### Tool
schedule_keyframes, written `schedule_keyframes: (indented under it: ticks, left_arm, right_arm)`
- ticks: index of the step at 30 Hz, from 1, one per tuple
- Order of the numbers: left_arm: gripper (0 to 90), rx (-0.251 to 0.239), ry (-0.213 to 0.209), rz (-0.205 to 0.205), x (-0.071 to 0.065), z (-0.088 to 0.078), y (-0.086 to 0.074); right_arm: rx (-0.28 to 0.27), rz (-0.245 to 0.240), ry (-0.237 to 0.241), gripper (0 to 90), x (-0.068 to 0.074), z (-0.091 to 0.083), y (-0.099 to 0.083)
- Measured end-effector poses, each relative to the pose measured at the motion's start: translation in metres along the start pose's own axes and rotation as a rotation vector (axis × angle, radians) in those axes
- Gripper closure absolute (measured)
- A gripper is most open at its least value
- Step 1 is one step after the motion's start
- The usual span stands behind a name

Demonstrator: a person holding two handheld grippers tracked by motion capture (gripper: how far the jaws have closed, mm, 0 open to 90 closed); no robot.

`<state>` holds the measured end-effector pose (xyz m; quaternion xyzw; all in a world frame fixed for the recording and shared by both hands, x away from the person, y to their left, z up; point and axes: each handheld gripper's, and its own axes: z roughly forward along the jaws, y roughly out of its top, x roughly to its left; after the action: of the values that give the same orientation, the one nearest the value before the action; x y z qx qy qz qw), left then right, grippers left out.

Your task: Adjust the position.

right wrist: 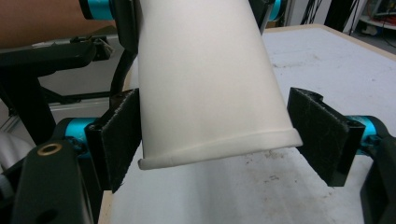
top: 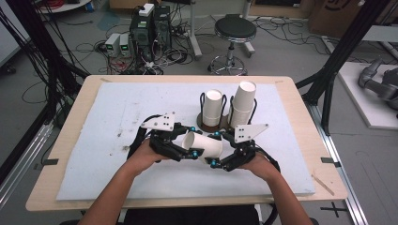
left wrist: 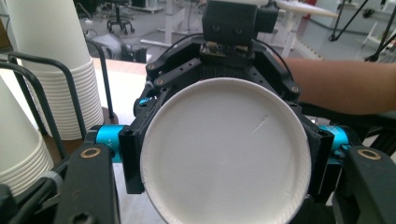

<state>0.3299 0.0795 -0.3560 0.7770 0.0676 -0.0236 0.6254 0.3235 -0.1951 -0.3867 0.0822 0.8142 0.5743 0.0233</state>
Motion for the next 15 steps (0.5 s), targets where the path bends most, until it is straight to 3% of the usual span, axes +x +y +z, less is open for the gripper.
schedule_keyframes:
  ticks: [10, 15]
  left_arm:
    - [35.9, -0.081, -0.018, -0.016, -0.0003, -0.0030, -0.0018]
    - [35.9, -0.081, -0.026, -0.019, -0.0001, -0.0027, -0.0024]
  right_arm:
    - [-0.042, 0.023, 0.025, 20.8, -0.0001, 0.0017, -0.0020]
    - [-0.045, 0.014, 0.031, 21.3, 0.0004, 0.0030, -0.0022]
